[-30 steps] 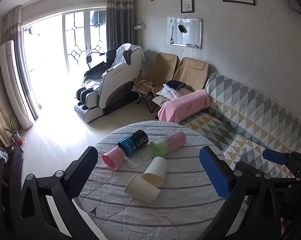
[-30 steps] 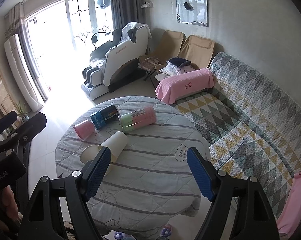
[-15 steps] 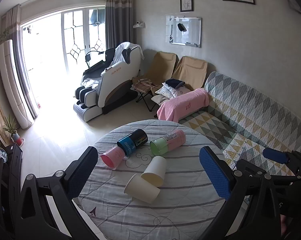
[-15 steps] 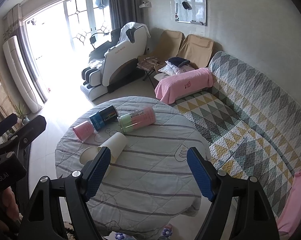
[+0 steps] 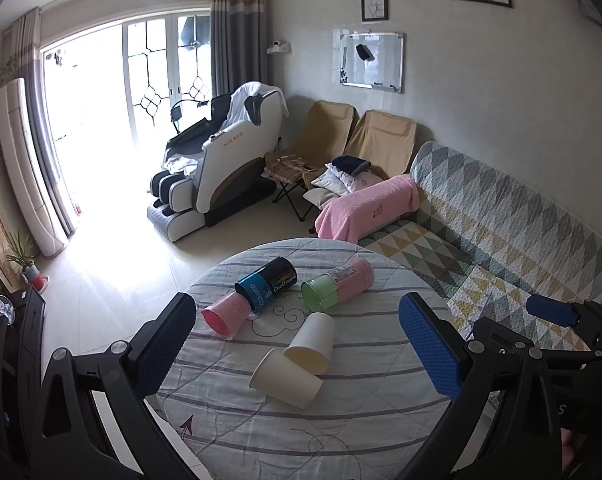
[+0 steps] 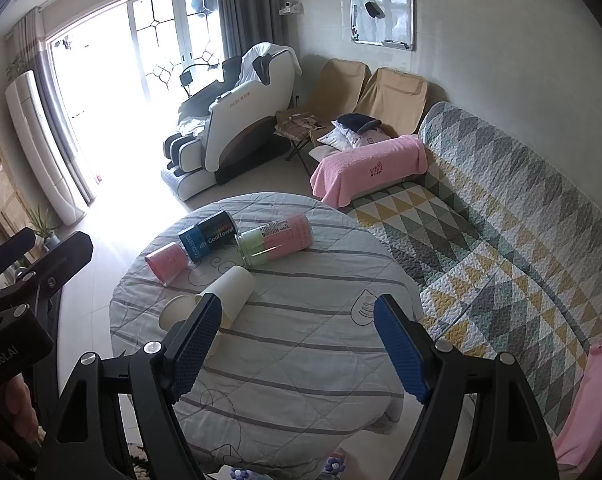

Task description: Flip cup upright

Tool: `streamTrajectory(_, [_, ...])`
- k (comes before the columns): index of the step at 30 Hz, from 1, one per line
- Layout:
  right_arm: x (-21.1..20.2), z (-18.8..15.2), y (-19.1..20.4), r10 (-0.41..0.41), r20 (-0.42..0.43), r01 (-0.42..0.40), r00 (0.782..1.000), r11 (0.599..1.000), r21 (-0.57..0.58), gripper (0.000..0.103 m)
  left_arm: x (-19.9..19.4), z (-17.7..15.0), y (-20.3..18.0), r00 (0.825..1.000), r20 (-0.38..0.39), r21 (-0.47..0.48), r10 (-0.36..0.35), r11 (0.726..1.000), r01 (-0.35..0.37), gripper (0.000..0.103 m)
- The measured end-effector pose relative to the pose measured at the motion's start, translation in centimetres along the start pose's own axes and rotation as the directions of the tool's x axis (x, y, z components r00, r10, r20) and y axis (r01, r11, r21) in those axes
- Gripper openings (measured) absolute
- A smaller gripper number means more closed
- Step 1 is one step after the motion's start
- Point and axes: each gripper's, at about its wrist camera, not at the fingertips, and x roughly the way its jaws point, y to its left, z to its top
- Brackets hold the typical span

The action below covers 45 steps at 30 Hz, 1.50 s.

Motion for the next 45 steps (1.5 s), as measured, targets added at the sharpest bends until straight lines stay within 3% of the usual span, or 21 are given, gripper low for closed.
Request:
streamTrajectory(7, [1.2,-0.3,0.1,0.001,-0.019,-0.001,1.000,1.000,0.004,0.080,1.1,-0.1,0.6,1.000,-0.029,-0.004,-0.001,1.000,0.000,0.103])
streamTrajectory(16, [3.1,-0.9,-0.2,0.013,-0.108,-0.011,0.994,1.000,0.018,0.080,3.5,-1.1,0.6,0.989,-0.145,-0.020,0.002,1.000,-0.005,0.103])
streamTrajectory(23, [4.8,-1.6,-0.6,0.029,-0.197,-0.025,0.980,0.999,0.025,0.080,5.2,-2.4,0.1,0.970,-0.243,-0.032,0.006,0.999,-0.014,0.103])
streamTrajectory(30, [6.4,-2.6,-1.2,0.046,-0.290,-0.041,0.956,0.999,0.021,0.080,7.1,-4.2,-0.7,0.935,-0.353,-0.056,0.011,0.998,-0.033,0.103])
streamTrajectory(45, [8.9,-2.5,-3.0,0.127,-0.364,-0.146,0.923,0.989,-0.025,0.080,8.1,-5.3,-2.3,0.898,-0.430,-0.113,0.094,0.981,-0.156,0.103])
